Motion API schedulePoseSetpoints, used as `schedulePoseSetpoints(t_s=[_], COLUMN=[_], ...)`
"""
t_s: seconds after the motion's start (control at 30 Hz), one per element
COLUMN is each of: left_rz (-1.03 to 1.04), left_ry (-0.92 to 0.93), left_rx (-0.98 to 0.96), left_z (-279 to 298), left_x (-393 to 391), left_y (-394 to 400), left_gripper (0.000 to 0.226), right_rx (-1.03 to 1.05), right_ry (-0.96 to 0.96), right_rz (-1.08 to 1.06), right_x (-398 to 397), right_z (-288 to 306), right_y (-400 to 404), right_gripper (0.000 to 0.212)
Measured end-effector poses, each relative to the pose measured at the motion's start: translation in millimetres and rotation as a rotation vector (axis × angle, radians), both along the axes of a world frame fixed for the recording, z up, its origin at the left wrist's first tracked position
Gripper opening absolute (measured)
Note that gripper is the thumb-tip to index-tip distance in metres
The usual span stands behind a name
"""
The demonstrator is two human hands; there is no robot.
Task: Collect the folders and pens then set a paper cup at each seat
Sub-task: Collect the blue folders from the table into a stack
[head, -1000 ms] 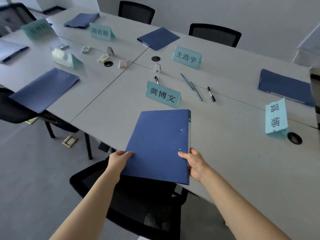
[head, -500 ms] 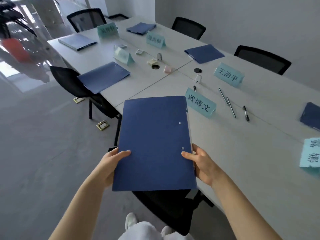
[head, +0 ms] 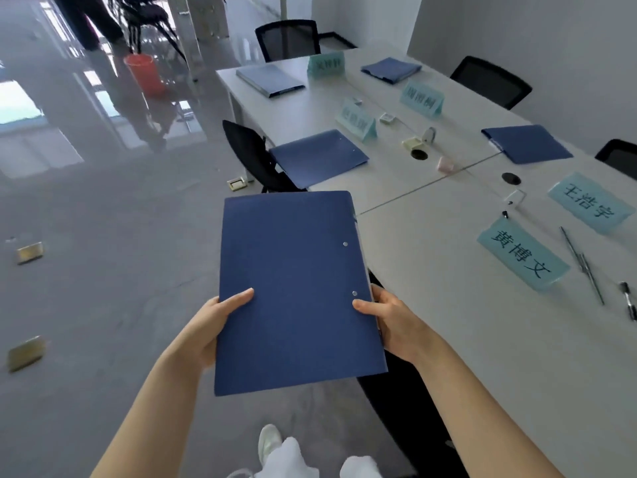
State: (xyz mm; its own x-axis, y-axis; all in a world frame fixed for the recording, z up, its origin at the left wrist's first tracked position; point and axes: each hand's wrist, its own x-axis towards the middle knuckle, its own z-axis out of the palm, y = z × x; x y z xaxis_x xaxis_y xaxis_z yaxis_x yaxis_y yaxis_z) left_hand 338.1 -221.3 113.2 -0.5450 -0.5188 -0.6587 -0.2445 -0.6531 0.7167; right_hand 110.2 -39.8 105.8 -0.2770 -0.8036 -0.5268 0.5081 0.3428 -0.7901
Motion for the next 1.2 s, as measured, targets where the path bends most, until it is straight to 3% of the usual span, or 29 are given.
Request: schedulePoseSetpoints(t_s=[0.37,0.77,1.0,1.2], left_rz=[0.127,0.202,0.236,0.242], left_ry=[0.017,0.029,0.055,0.055], left_rx=[0.050,0.034,0.049,0.045], left_z=[-6.0,-19.3,-19.1,-25.6], left_x=[72.7,29.8,-5.3,-32.3], left_y=[-140.7,-280.2,-371.8,-455.7], left_gripper=[0.038,0.033,0.039,0.037], right_rx=[0.030,0.088,0.105,0.161], right_ry=[0.016,0.042,0.040,-0.065], right_rz=[0.176,0.267,0.150,-0.130], right_x=[49.5,3.0,-37.4,-74.5], right_z=[-2.3,-24.0,-34.4,-51.0], right_y=[-163.1,-314.7,-413.2,-476.8], right_gripper=[0.039,0.039,0.025,0.026])
